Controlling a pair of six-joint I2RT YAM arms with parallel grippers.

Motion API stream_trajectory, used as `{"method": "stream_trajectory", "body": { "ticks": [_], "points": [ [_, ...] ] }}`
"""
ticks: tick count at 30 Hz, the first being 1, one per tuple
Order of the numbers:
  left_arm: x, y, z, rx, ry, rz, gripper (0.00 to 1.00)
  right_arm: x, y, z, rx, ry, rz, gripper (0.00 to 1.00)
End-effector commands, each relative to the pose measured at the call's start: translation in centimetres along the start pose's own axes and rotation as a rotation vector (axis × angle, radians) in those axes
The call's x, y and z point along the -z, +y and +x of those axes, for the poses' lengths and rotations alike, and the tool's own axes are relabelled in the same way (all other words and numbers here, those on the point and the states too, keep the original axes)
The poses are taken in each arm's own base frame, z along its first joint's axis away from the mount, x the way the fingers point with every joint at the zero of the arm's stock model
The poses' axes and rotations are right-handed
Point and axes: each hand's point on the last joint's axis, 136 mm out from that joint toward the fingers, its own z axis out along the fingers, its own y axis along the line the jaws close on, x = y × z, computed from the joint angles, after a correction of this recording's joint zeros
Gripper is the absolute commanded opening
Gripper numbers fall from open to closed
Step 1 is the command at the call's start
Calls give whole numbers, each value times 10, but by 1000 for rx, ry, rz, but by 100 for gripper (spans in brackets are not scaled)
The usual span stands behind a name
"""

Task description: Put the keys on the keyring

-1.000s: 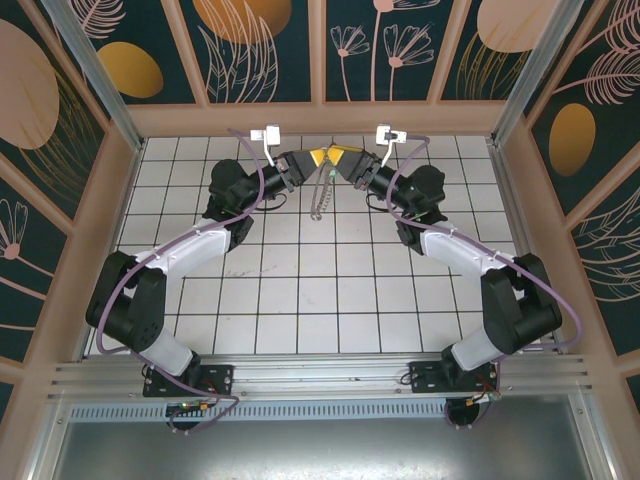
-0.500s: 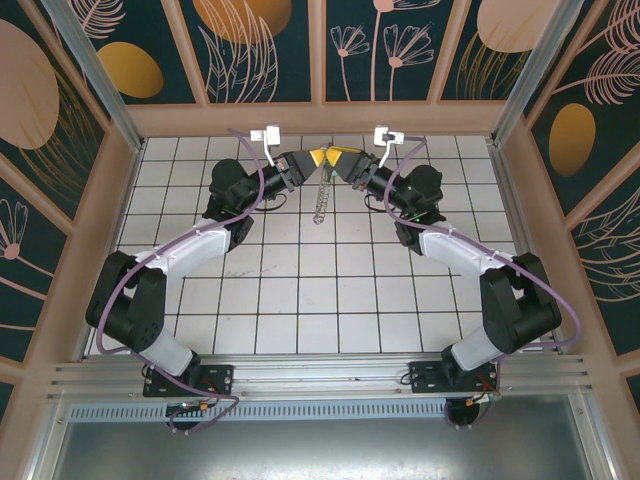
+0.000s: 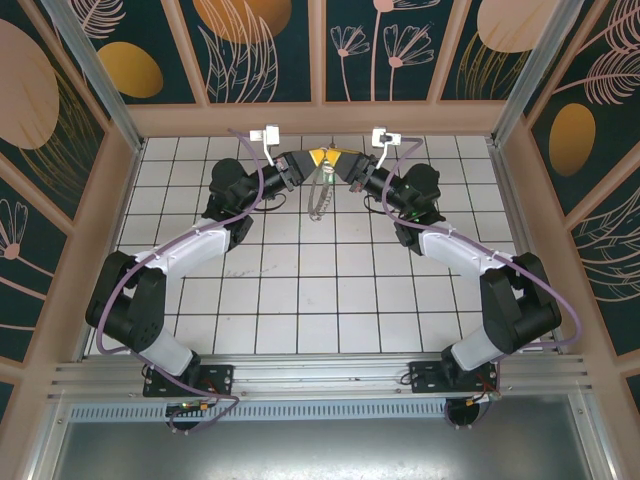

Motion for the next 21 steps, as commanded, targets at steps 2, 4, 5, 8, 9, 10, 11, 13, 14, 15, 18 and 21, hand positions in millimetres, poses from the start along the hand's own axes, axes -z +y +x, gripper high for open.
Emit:
{"method": "stream_trajectory", "body": {
  "ticks": [2, 4, 5, 8, 9, 10, 11, 13, 14, 15, 18, 21],
  "points": [
    [-3, -17, -9, -45, -20, 46, 0, -11, 8, 13, 20, 63, -35, 0],
    [-4, -13, -8, -48, -12, 32, 0, -11, 5, 13, 26, 66, -25, 0],
    [-5, -11, -7, -49, -9, 23, 0, -11, 4, 12, 32, 69, -22, 0],
    [-6, -2, -6, -62, -1, -15, 0, -9, -4, 9, 37, 65, 3, 0],
    [-6, 1, -5, -64, 2, -26, 1, -7, -7, 7, 34, 63, 6, 0],
    [-6, 3, -4, -69, 3, -37, 3, -7, -8, 6, 31, 62, 6, 0],
    [-6, 5, -3, -70, 5, -45, 3, -5, -10, 4, 27, 60, 5, 0],
    [-7, 8, -3, -69, 5, -50, 6, -3, -13, 2, 21, 58, 2, 0],
    [-7, 9, -3, -66, 6, -50, 10, -2, -13, 0, 19, 57, 0, 0],
    [-8, 9, -3, -67, 5, -50, 16, -1, -14, -1, 19, 55, -1, 0],
    [-7, 10, -4, -68, -1, -59, 27, 1, -17, -5, 13, 54, 3, 0],
    [-6, 14, -7, -79, -8, -81, 36, 4, -23, -7, 8, 56, 14, 0]
  ]
}}
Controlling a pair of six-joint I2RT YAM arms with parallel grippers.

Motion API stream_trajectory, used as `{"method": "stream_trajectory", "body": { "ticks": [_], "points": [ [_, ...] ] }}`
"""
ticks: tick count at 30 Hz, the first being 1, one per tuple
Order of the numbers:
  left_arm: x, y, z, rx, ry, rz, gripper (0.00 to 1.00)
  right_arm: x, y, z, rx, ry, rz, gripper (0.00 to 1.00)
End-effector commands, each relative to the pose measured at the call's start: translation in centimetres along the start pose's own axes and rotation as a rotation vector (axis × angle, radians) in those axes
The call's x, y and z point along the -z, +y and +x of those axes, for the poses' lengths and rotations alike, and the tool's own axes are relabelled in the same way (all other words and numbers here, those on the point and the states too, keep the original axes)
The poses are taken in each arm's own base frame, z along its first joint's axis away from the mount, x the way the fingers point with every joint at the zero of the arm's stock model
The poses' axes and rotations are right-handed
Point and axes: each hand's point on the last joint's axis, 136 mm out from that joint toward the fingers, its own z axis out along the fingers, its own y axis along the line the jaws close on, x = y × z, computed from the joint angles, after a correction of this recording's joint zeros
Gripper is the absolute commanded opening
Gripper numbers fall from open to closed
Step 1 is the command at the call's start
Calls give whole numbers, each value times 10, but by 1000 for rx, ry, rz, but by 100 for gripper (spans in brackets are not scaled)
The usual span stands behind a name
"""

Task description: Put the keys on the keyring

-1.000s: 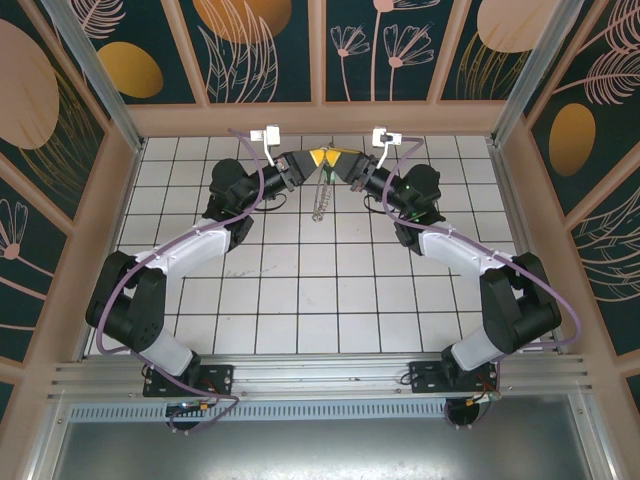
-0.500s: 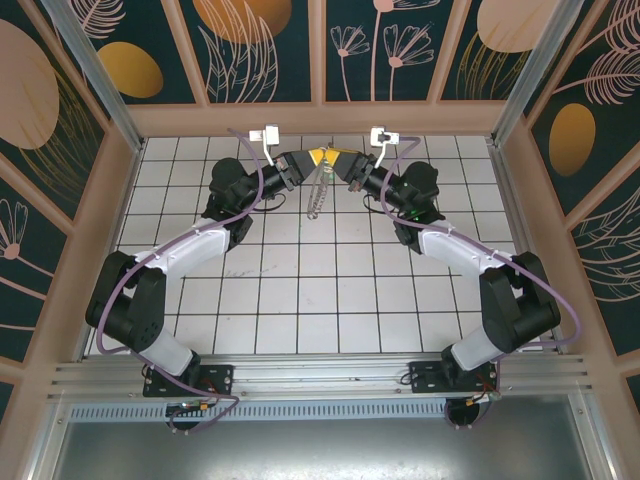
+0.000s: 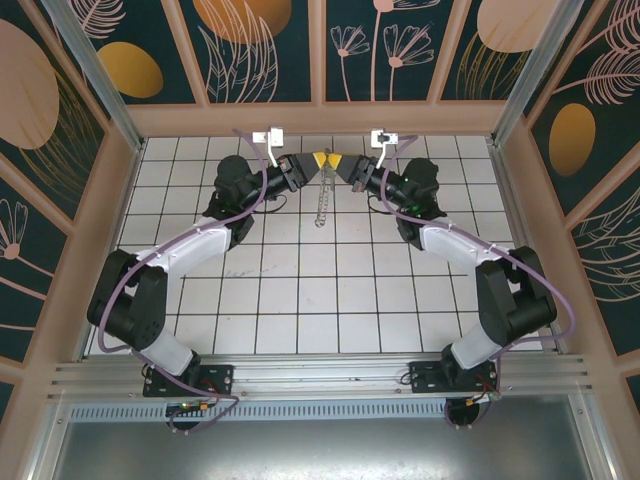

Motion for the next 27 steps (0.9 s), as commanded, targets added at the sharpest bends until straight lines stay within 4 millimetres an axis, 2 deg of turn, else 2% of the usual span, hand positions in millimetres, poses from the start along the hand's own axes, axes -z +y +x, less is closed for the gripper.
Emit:
{"method": "stream_trajectory", "body": {
  "ticks": [1, 8, 13, 15, 21, 23, 27],
  "points": [
    [-2, -10, -16, -61, -37, 3, 38, 0, 9, -16, 28, -15, -43, 0],
    [17, 1, -42, -137, -53, -77, 54, 3, -3, -24, 50, 37, -67, 0],
    [7, -7, -42, -218, 79, -23, 60, 0, 0, -22, 128, 141, -117, 0],
    [1, -6, -37, -230, 146, -4, 60, 0, 0, -17, 147, 184, -134, 0],
    [-9, -3, -40, -262, 251, 47, 59, 1, -2, -10, 154, 239, -166, 0],
    [-13, 8, -37, -250, 274, 50, 56, 2, -5, -10, 146, 240, -165, 0],
    [-10, 17, -32, -234, 305, 69, 52, 1, -6, -10, 128, 247, -183, 0]
  ]
}}
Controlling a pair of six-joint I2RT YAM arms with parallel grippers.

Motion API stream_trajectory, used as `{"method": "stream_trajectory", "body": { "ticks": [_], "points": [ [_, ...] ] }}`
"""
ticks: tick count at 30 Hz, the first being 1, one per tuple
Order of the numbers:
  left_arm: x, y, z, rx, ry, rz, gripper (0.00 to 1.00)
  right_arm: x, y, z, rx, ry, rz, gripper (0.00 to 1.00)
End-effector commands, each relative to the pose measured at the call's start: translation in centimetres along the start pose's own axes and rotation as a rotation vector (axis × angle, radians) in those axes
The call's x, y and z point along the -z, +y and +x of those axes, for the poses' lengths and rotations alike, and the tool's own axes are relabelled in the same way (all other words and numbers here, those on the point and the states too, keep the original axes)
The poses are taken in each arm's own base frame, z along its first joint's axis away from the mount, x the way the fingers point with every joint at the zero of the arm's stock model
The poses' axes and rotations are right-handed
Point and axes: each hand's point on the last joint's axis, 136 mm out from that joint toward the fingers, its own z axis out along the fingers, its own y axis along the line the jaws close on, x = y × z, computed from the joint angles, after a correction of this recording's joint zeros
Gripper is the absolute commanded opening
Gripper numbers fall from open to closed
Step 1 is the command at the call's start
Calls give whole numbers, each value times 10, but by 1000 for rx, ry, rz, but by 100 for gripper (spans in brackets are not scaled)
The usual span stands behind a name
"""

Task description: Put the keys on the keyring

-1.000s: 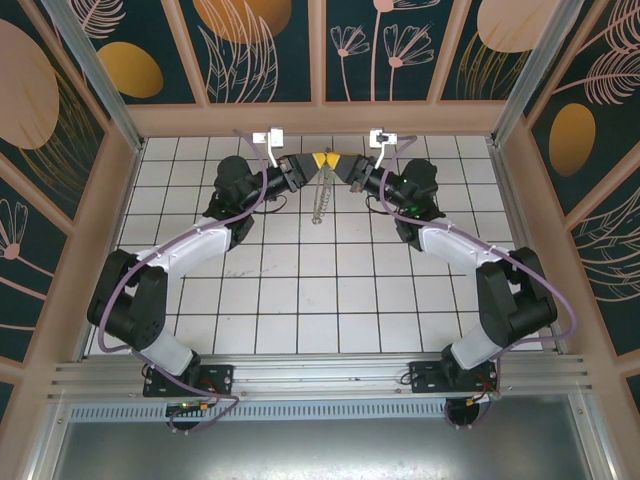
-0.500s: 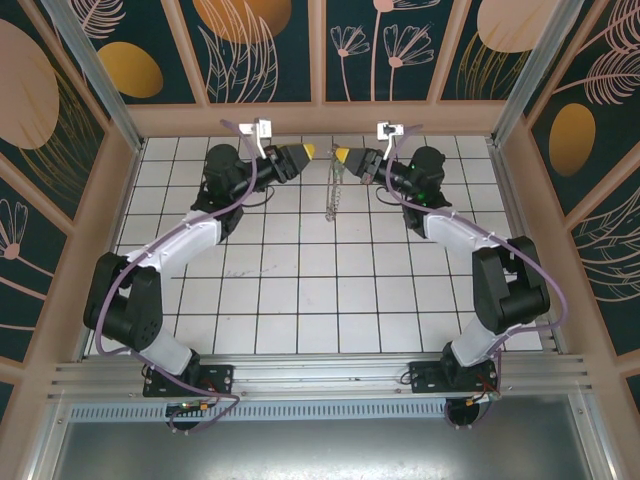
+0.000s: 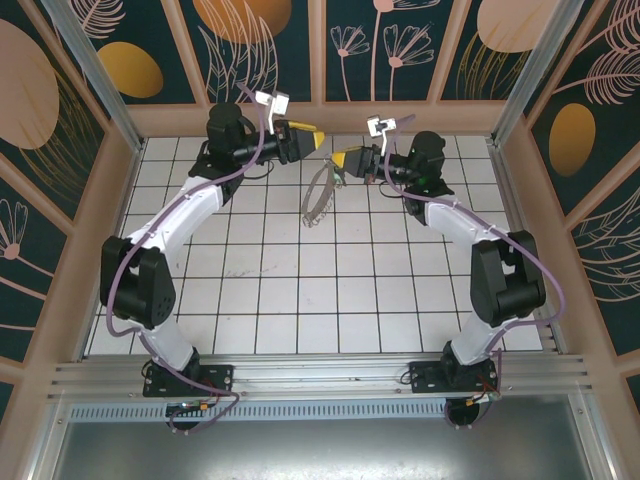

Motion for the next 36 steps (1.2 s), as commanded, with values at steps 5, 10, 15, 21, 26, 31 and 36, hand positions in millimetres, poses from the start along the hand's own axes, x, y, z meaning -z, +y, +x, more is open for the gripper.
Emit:
{"method": "stream_trajectory", "body": {
  "ticks": [5, 10, 15, 21, 26, 31, 36],
  "points": [
    [3, 4, 22, 2, 84, 77, 50, -2, 11, -15, 61, 14, -74, 0],
    [2, 4, 31, 11, 95, 121, 50, -2, 15, -18, 62, 13, -81, 0],
    [0, -1, 33, 13, 98, 174, 47, 0, 18, -21, 72, 3, -78, 0],
    [1, -5, 33, 17, 101, 201, 44, 0, 18, -23, 72, -11, -83, 0],
    [0, 0, 35, 31, 102, 193, 43, 1, 21, -24, 73, -21, -90, 0],
    [-2, 1, 36, 42, 102, 203, 42, 1, 24, -26, 75, -29, -90, 0],
    [-2, 0, 36, 49, 100, 213, 38, 1, 24, -26, 73, -35, -93, 0]
  ]
}}
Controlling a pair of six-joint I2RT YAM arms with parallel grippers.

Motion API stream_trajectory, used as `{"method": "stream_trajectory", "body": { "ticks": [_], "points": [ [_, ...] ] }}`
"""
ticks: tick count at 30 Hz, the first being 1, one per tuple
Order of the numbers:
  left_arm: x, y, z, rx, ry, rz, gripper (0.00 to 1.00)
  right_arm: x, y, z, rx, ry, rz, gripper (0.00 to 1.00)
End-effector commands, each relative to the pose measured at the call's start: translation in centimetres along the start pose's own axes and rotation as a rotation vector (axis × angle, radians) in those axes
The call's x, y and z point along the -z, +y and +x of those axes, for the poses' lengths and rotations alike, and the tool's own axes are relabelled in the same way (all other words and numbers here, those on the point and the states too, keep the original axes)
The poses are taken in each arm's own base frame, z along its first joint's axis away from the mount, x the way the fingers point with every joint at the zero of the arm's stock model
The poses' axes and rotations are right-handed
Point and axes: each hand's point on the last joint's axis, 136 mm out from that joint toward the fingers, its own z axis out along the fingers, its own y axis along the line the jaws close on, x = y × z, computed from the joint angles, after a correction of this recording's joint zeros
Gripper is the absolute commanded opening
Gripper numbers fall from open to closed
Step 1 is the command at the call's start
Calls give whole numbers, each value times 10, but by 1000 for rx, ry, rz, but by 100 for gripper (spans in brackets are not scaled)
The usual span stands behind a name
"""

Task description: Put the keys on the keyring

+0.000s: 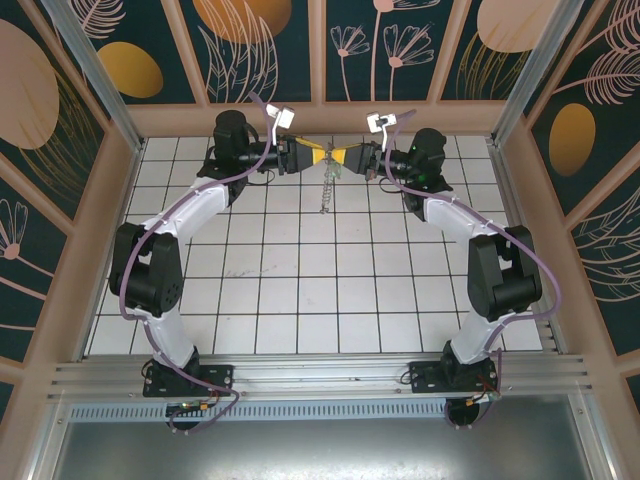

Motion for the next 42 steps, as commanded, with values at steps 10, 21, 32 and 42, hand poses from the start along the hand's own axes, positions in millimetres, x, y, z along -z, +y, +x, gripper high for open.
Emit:
{"method": "stream_trajectory", "body": {
  "ticks": [10, 21, 32, 42],
  "points": [
    [-1, -7, -2, -17, -11, 53, 36, -3, 19, -16, 88, -34, -46, 0],
    [-9, -10, 1, -13, 3, 74, 34, -6, 20, -15, 86, -31, -52, 0],
    [-11, -13, -1, -19, 3, 81, 21, -7, 17, -12, 79, -24, -48, 0],
    [-17, -20, 2, -28, 14, 101, 15, -10, 18, -11, 77, -19, -49, 0]
  ]
}}
